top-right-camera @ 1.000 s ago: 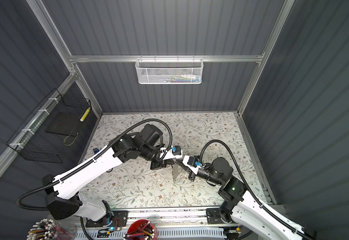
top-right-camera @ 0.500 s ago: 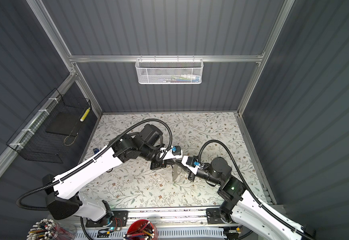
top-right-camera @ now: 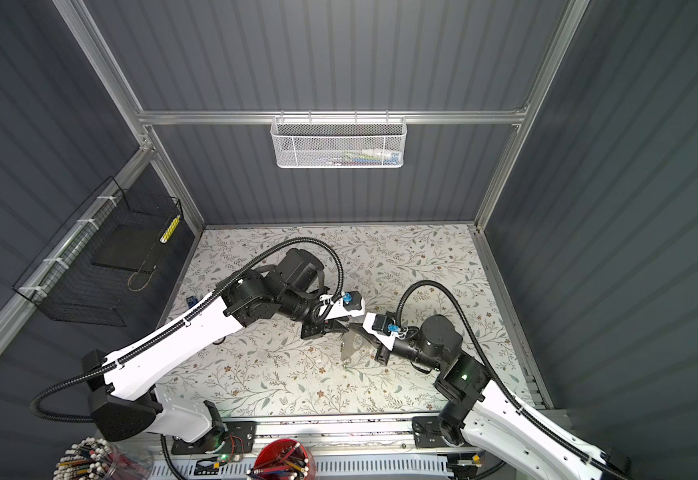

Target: Put the keys on the keyring

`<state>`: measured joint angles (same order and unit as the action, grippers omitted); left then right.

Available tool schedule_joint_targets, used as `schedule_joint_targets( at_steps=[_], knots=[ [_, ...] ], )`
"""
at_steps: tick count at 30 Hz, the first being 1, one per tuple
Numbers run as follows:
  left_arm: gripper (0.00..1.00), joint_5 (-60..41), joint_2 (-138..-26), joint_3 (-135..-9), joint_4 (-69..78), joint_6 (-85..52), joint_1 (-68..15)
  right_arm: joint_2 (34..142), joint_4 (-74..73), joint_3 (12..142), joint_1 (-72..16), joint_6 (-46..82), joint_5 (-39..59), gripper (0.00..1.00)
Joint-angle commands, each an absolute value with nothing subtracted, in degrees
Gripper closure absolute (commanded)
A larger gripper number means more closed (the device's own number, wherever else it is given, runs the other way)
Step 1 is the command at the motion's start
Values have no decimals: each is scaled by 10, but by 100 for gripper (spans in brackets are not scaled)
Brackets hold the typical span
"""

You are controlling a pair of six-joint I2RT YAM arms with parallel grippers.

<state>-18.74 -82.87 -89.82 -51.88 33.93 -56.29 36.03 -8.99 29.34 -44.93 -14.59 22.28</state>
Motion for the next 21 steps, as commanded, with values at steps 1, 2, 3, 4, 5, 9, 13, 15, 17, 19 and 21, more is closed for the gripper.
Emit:
schedule_joint_targets(
  at_steps=[1, 2, 3, 4, 5, 9, 13, 15, 17, 19, 21],
  knots=[
    [64, -169, -783, -861, -472, 324, -561, 348, -138, 287, -449, -131, 222, 100],
    [62, -168, -771, -848, -455, 315, -558, 347, -146, 286, -449, -130, 222, 100],
    [60, -162, -758, -834, -435, 304, -556, 346, -159, 283, -449, -126, 224, 100],
    [59, -155, -746, -822, -419, 296, -555, 347, -173, 279, -449, -124, 225, 100],
    [59, -150, -734, -805, -400, 286, -553, 347, -188, 274, -450, -121, 228, 100],
    [59, -148, -683, -733, -310, 246, -550, 352, -237, 260, -450, -110, 231, 100],
    [63, -158, -660, -697, -244, 225, -550, 363, -262, 256, -449, -105, 241, 100],
    [65, -168, -659, -689, -229, 219, -551, 366, -276, 252, -449, -102, 240, 100],
    [67, -179, -660, -686, -217, 211, -551, 366, -283, 252, -450, -102, 240, 100],
    [69, -198, -661, -683, -208, 205, -551, 369, -286, 254, -449, -102, 240, 100],
    [74, -212, -666, -685, -209, 200, -550, 369, -286, 255, -449, -102, 238, 100]
  ],
)
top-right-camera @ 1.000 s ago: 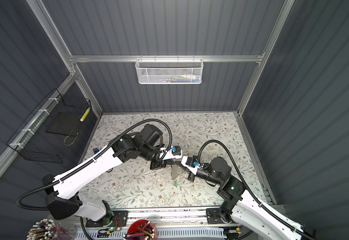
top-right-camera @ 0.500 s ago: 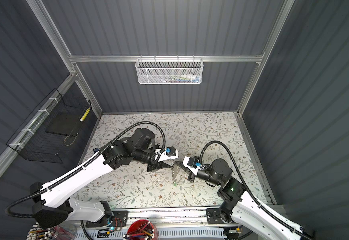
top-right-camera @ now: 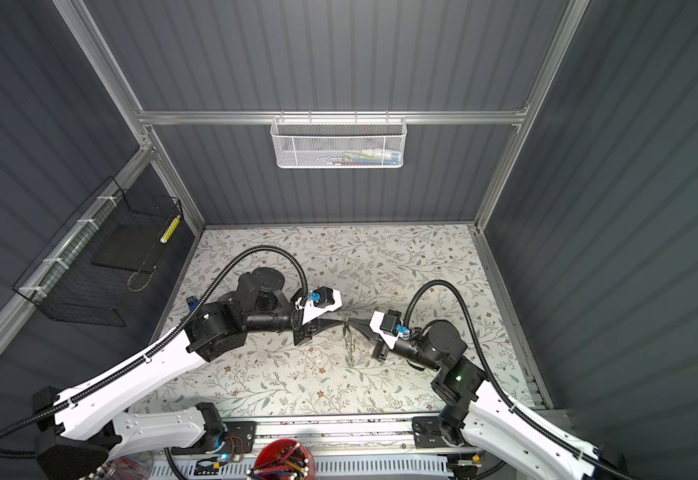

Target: Put the keys on the keyring

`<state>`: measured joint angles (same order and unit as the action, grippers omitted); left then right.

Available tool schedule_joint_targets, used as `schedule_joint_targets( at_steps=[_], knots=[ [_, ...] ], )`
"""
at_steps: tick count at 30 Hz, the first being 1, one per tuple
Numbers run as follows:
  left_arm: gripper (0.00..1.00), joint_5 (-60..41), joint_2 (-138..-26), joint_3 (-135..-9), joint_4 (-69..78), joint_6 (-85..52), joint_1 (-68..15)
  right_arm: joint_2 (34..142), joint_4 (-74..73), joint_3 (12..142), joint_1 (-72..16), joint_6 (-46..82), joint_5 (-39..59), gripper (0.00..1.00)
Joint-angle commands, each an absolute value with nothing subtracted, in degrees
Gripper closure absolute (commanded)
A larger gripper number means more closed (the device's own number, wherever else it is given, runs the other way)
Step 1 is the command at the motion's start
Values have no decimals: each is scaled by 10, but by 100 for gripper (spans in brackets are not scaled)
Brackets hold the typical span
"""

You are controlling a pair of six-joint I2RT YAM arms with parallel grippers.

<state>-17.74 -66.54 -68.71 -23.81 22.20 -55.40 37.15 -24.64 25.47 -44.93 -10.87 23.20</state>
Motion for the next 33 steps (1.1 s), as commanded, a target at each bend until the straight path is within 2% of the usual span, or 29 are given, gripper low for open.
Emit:
schedule_joint_targets(
  at_steps=[1, 8, 12, 15, 23, 33],
  knots=[
    [75, -209, -667, -686, -212, 198, -551, 367, -286, 255, -449, -102, 237, 100],
    [76, -180, -671, -683, -218, 167, -550, 348, -287, 255, -449, -112, 224, 100],
    [61, -173, -670, -672, -199, 146, -550, 345, -287, 256, -449, -116, 218, 100],
    [57, -183, -666, -652, -175, 136, -550, 346, -291, 256, -449, -113, 218, 100],
    [63, -215, -676, -636, -167, 128, -551, 347, -301, 255, -449, -109, 221, 100],
    [61, -239, -691, -621, -144, 112, -554, 351, -316, 253, -449, -101, 219, 100]
  ],
)
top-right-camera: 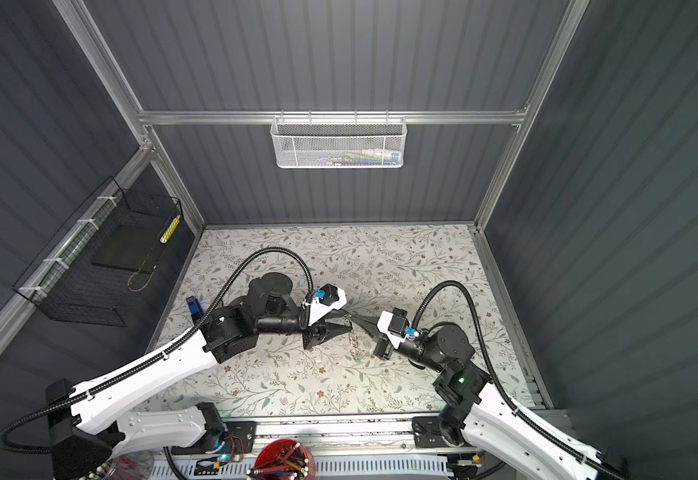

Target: Put the keys on the keyring

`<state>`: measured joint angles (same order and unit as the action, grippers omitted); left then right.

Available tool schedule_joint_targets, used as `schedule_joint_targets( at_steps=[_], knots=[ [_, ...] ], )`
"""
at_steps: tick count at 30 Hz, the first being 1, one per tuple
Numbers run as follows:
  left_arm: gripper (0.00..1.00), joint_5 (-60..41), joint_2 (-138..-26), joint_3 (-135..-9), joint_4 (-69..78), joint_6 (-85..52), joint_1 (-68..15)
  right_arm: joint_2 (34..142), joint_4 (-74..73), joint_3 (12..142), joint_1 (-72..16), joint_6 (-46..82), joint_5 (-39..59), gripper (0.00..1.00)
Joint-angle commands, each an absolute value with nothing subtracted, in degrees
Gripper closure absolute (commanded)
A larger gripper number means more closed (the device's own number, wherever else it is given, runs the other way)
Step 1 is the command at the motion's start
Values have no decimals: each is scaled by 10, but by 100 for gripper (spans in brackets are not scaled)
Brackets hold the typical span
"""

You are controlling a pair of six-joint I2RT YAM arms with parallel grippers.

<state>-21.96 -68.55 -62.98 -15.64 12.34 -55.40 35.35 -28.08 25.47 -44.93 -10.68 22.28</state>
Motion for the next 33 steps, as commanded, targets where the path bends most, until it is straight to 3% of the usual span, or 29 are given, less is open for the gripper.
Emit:
schedule_joint_targets(
  at_steps=[1, 5, 13, 23, 33],
  knots=[
    [61, -240, -691, -619, -142, 111, -554, 351, -316, 253, -449, -101, 218, 100],
    [64, -239, -690, -613, -136, 109, -554, 350, -317, 253, -449, -100, 214, 100],
    [56, -207, -680, -595, -93, 64, -561, 352, -311, 251, -449, -98, 199, 100],
    [58, -46, -645, -548, -38, 20, -607, 348, -301, 249, -449, -104, 144, 100],
    [62, 21, -659, -545, 0, 10, -656, 350, -299, 250, -449, -99, 124, 100]
  ],
)
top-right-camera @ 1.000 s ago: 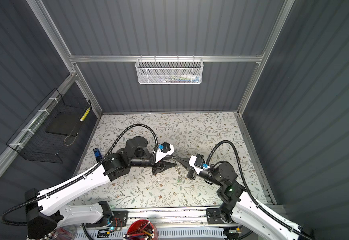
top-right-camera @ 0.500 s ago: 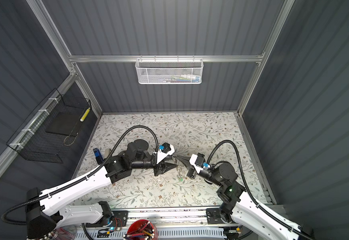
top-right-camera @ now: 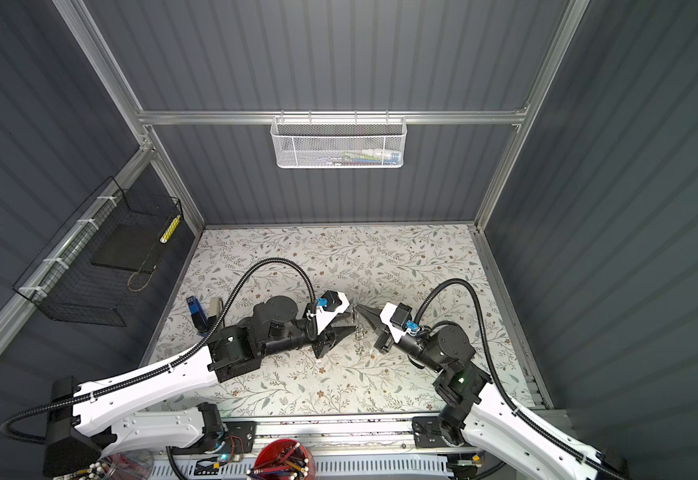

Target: Put the keys on the keyring

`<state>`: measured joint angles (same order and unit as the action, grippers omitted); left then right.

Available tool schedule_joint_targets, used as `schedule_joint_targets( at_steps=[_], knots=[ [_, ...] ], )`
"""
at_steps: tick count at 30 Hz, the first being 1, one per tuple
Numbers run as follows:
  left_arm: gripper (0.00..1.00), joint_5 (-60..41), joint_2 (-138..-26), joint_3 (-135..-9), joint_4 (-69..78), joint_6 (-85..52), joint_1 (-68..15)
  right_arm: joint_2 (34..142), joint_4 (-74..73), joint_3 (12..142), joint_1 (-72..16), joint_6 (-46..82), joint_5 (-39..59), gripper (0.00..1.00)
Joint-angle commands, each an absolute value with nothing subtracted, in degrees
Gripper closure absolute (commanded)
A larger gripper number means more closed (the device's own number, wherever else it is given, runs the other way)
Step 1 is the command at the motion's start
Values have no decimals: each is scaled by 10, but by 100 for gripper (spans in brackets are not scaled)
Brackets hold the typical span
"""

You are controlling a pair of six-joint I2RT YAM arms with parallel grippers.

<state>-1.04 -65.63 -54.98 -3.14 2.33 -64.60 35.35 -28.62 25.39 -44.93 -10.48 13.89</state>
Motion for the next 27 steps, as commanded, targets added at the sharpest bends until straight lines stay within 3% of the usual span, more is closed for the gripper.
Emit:
schedule_joint_targets(
  at_steps=[1, 11, 19, 23, 27],
  knots=[
    [62, 29, -660, -545, 2, 7, -659, 350, -299, 250, -449, -98, 122, 100],
    [73, 132, -668, -548, 28, -17, -686, 351, -298, 252, -449, -95, 111, 100],
    [85, 140, -674, -557, 24, -17, -692, 352, -299, 251, -449, -91, 108, 100],
    [85, 148, -675, -558, 20, -20, -693, 353, -300, 251, -449, -88, 108, 100],
    [77, 161, -681, -559, 24, -27, -699, 355, -301, 250, -449, -86, 108, 100]
  ],
)
